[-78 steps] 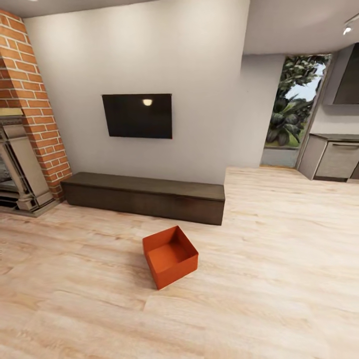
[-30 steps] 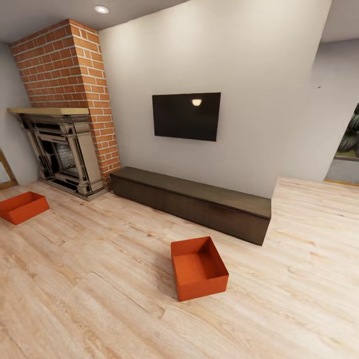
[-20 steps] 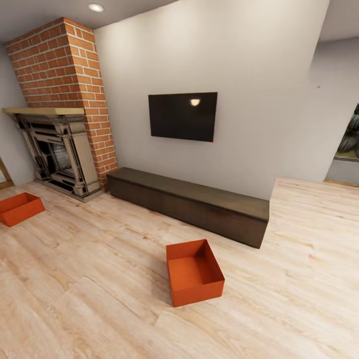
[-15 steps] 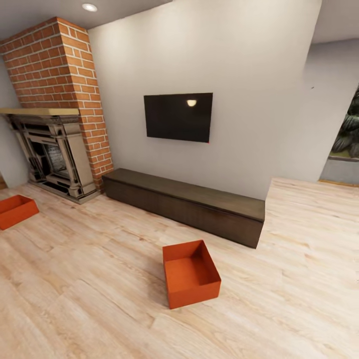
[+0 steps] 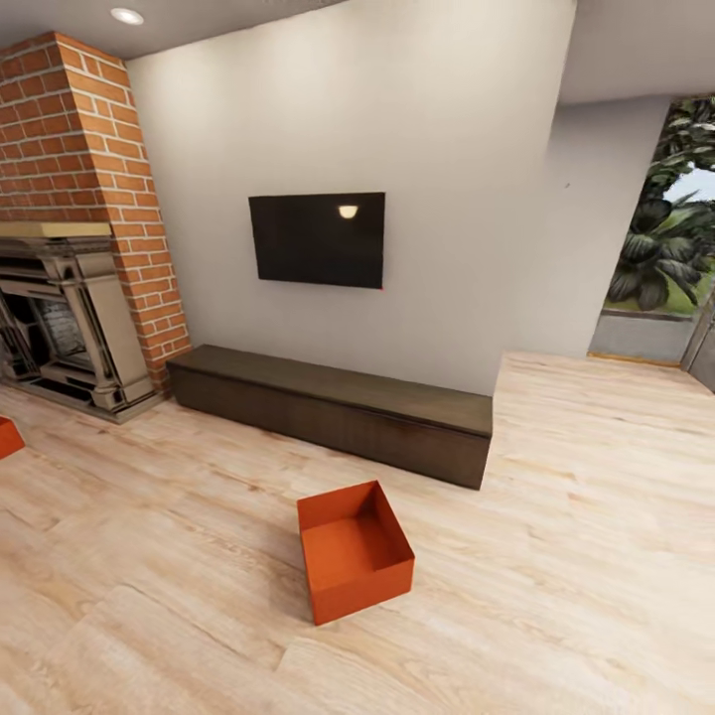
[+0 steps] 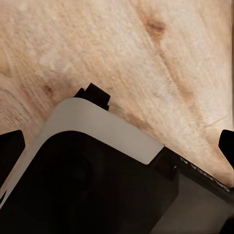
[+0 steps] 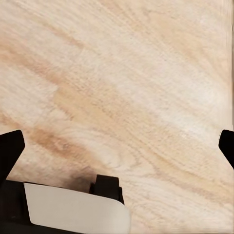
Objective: Move the two storage containers from the living room to the garage. In the garage, place one container on the floor and stack the other container on top of it (either order is fine).
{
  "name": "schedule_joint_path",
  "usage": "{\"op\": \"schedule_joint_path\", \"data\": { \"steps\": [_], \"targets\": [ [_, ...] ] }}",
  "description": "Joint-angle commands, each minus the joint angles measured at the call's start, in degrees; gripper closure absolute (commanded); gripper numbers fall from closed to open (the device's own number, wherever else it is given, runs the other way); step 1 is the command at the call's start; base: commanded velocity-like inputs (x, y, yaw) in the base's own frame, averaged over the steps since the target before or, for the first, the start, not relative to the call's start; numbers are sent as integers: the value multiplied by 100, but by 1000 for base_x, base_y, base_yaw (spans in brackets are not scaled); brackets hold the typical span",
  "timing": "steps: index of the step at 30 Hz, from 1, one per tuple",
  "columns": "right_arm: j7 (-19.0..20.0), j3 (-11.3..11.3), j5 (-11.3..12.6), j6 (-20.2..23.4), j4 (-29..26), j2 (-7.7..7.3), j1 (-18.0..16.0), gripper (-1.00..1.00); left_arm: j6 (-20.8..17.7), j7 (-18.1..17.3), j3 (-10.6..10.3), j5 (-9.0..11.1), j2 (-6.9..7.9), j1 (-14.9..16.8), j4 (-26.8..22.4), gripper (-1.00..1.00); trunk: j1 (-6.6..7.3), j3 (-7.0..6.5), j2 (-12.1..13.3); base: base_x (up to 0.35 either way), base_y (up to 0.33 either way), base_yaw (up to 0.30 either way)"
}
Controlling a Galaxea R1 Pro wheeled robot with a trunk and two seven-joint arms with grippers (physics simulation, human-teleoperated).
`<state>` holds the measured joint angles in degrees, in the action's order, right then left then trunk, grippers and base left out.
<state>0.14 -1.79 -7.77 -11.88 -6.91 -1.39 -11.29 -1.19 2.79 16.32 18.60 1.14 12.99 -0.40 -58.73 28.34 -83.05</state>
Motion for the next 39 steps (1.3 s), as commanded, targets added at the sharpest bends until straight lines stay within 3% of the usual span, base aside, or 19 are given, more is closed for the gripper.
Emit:
{"op": "schedule_joint_path", "data": {
  "steps": [1,12,39],
  "targets": [
    [2,-14,-23,-15,6,-2,-5,-100,-13,11,2,39,0,2,-4,-100,0,-1,-3,0,0,-220],
    [-2,-14,-23,-15,6,-2,-5,-100,-11,7,-2,36,-6,2,-4,-100,0,-66,-3,35,-27,-202],
    [-5,-12,-23,-9,1,-1,-5,-100,-4,2,-6,29,-11,2,-2,-100,0,-71,-3,239,-209,-6]
  ]
}}
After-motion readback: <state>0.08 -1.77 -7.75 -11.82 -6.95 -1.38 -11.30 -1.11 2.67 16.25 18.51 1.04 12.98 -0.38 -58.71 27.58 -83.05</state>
